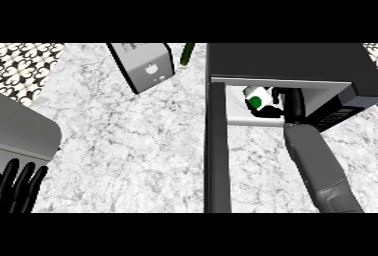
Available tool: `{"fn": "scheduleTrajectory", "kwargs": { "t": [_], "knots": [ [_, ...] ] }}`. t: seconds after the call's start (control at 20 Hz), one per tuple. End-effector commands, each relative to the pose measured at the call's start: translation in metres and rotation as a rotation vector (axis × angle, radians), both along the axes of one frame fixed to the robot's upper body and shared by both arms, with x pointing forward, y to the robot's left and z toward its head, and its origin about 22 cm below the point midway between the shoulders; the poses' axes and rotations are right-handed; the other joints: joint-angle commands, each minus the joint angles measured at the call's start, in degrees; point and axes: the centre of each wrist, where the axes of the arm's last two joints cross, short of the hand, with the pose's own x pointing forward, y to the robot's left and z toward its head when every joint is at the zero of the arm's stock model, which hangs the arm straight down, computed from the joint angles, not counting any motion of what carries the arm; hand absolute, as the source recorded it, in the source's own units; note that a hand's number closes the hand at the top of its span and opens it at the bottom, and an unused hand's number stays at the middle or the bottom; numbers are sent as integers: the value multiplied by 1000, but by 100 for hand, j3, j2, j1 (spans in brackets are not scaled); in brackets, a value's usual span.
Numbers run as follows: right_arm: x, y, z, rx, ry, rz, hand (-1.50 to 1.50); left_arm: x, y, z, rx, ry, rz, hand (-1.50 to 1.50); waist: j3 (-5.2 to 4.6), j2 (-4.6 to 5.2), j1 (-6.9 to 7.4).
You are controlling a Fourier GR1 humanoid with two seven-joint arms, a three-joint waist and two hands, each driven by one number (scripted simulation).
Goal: Pick up the milk, place it into the microwave and close the microwave
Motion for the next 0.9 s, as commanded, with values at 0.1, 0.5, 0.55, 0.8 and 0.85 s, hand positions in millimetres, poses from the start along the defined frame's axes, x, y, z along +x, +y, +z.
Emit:
{"fn": "scheduleTrajectory", "kwargs": {
  "t": [0.1,0.5,0.55,0.8,0.85],
  "knots": [
    [15,-31,14,-127,-50,-222,150,4,-8,-10,3,4,-4,-150,1,69,98],
    [29,-7,20,-361,-7,-118,-150,5,3,-4,59,12,1,-150,-1,114,277],
    [37,-20,36,-339,1,-110,-150,5,2,3,68,5,12,-150,3,95,201],
    [33,20,19,-341,23,-34,-150,14,-10,-9,58,2,-21,-150,4,114,209],
    [32,9,19,-341,8,-20,-150,18,-5,-6,59,-6,-12,-150,9,145,231]
  ]
}}
